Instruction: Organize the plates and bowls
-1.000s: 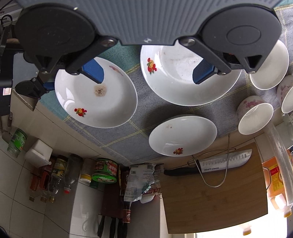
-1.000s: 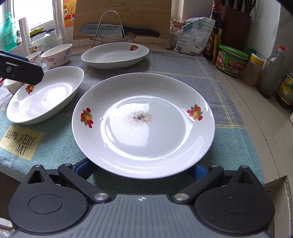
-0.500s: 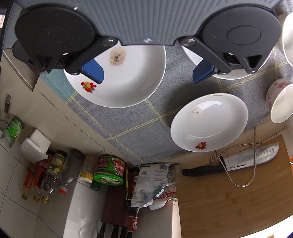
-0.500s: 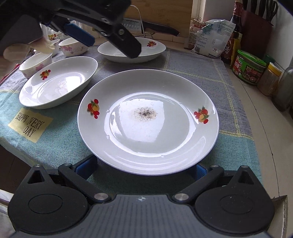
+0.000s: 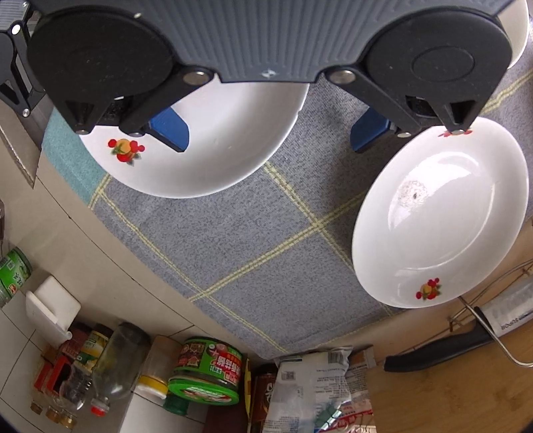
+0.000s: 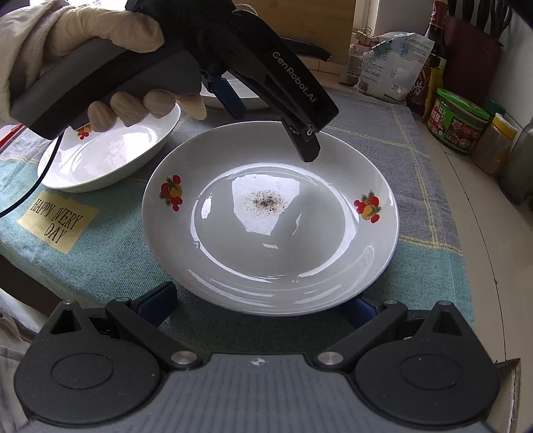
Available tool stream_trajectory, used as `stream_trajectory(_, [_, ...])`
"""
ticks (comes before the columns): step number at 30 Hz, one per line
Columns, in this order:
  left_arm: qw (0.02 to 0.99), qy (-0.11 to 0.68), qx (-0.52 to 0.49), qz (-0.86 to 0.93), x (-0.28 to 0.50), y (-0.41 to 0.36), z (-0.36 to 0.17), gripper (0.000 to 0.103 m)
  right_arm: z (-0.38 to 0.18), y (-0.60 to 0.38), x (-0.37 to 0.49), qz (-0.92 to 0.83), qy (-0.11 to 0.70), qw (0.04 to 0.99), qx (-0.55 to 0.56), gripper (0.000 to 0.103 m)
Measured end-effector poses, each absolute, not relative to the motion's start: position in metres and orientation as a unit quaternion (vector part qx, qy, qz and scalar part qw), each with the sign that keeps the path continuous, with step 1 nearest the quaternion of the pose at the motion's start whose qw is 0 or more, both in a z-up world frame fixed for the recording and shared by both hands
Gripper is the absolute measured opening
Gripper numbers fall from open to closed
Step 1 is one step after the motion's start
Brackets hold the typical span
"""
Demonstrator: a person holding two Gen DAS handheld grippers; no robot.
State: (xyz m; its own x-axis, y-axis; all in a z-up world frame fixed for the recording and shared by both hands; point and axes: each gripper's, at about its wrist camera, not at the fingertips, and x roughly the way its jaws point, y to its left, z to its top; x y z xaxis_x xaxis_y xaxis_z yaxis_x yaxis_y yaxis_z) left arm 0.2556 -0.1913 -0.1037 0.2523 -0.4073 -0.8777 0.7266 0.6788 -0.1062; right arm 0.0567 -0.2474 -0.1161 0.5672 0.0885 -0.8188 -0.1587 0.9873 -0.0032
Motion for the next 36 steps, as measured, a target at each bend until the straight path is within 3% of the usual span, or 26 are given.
stream_trajectory(29, [0.738,0.472,0.227,-0.425,0.259,-0.198,-0.127,0.102,-0.115,-0.241,0.048,0.03,0.454,0.89,-0.021,0.103])
stream_trajectory(36, [0.683,0.488,0.241,-0.488,0.254,-0.196,-0.122,0.102,-0.115,-0.239,0.041,0.027,0.445,0.895,-0.018,0.103])
